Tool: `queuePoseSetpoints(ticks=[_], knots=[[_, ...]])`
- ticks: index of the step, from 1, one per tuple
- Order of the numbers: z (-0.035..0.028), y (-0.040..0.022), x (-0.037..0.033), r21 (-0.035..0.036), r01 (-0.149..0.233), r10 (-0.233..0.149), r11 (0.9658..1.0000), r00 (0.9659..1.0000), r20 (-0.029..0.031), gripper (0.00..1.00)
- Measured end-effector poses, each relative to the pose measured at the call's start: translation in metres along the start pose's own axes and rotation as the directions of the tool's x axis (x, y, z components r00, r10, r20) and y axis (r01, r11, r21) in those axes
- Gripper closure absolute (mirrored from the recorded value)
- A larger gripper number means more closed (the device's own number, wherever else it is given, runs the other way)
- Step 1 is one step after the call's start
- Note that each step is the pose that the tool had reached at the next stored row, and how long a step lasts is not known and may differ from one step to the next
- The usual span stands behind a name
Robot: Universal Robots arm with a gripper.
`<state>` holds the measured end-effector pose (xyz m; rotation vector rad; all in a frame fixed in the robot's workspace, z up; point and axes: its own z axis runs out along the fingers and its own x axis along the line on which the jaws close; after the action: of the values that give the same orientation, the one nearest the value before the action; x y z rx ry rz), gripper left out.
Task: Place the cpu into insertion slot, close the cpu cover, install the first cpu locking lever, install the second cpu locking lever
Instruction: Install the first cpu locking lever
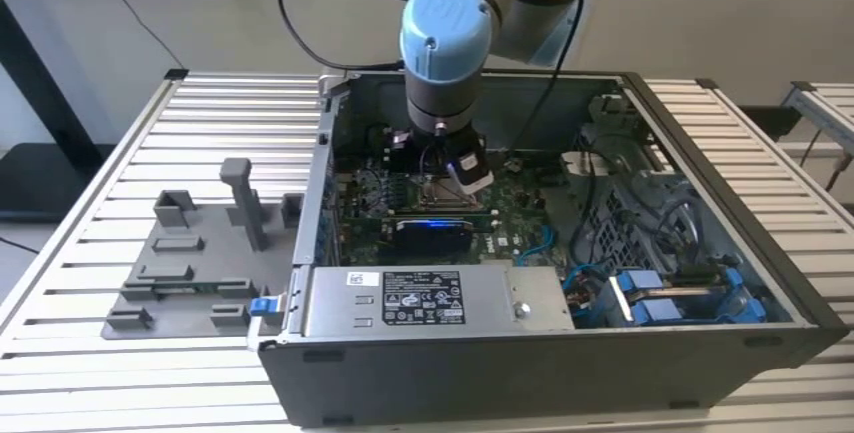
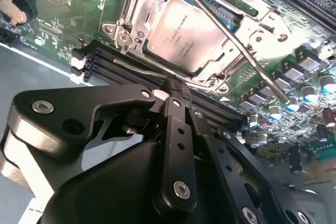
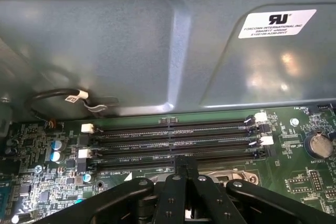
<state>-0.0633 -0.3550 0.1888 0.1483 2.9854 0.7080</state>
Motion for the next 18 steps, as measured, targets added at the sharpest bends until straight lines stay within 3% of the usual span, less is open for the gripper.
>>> queuePoseSetpoints(ticks=[18], knots=[[0.0034, -0.0004, -0.0107, 0.0003, 0.000, 0.000, 1.0000, 1.0000, -0.0001, 0.89]])
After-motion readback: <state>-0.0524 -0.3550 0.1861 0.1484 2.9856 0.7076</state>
